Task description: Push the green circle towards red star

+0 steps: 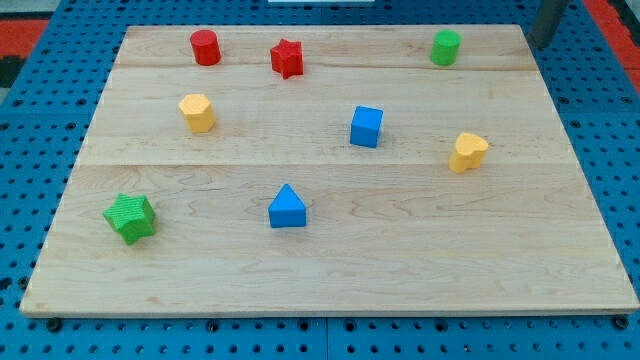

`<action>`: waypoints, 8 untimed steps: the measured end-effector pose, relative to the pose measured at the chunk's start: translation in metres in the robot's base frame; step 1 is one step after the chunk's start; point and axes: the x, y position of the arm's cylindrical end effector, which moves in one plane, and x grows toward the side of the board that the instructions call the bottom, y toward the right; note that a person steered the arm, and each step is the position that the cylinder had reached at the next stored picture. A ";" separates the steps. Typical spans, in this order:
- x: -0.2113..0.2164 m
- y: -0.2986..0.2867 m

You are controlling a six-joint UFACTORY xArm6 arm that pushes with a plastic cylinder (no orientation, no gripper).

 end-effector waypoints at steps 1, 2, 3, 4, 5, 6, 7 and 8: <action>0.000 0.000; 0.001 0.000; 0.001 0.000; 0.001 0.007; 0.001 0.012; 0.002 0.010; 0.001 -0.047; 0.022 -0.115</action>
